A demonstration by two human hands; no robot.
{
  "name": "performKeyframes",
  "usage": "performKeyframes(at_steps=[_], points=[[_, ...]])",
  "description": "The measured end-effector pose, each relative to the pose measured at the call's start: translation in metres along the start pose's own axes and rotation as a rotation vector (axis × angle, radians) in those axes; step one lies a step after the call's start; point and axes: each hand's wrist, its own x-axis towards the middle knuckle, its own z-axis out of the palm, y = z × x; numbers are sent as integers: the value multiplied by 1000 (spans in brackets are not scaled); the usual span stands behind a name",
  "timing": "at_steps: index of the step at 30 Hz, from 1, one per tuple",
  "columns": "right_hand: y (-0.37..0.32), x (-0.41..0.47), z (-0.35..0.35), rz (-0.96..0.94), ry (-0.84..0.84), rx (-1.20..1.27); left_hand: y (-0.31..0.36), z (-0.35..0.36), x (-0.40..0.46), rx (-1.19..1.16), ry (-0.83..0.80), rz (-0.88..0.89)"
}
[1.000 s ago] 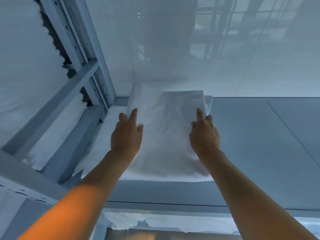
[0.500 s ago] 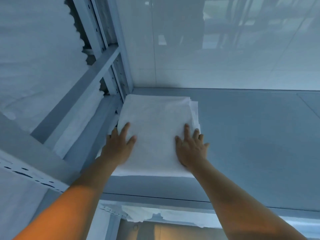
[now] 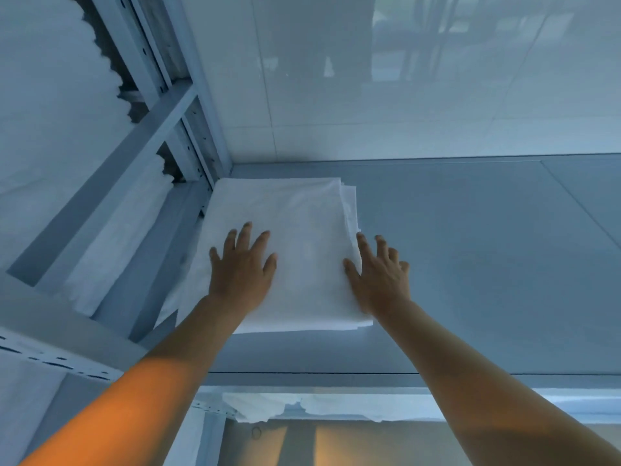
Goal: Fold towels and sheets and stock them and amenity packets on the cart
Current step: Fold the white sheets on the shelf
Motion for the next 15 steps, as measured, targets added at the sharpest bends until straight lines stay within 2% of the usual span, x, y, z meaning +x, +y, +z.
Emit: performKeyframes(at_steps=[6, 15], points=[[99, -18, -44, 83, 93, 40, 106, -19, 12, -23, 37, 158], [292, -73, -108, 243, 198, 87, 320, -13, 2, -79, 22, 382]])
